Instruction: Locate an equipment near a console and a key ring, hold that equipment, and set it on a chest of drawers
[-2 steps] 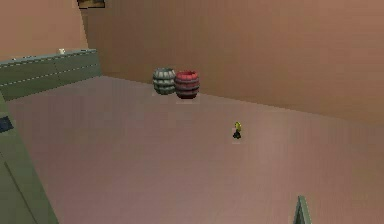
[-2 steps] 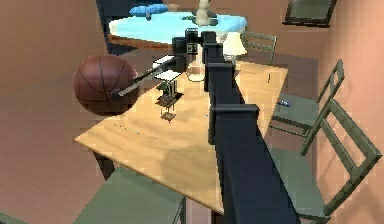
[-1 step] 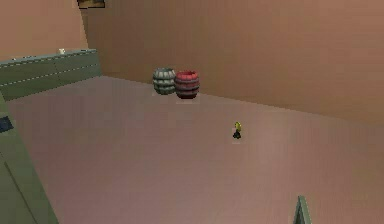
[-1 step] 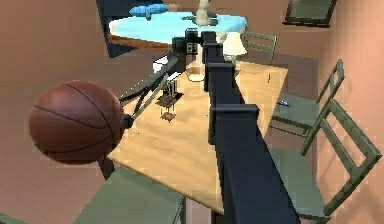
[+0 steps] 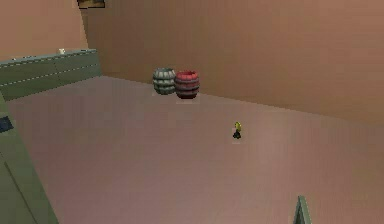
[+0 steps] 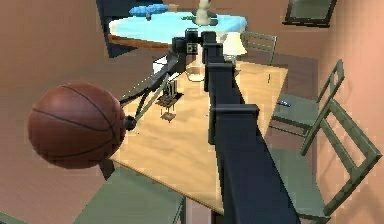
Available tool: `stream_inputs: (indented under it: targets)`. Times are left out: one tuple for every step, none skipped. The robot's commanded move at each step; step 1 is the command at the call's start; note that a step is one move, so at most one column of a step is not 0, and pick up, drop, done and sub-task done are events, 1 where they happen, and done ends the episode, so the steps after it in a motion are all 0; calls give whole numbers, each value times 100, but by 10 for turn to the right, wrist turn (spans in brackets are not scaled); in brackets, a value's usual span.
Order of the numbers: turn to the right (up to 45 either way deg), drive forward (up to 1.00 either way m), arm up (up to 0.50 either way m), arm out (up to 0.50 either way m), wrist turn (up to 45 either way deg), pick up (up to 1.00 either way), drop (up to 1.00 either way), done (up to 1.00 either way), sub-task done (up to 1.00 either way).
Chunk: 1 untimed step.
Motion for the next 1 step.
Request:
stream_inputs:
  targets:
    - [0,0,0,-48,0,0,0,0,0]
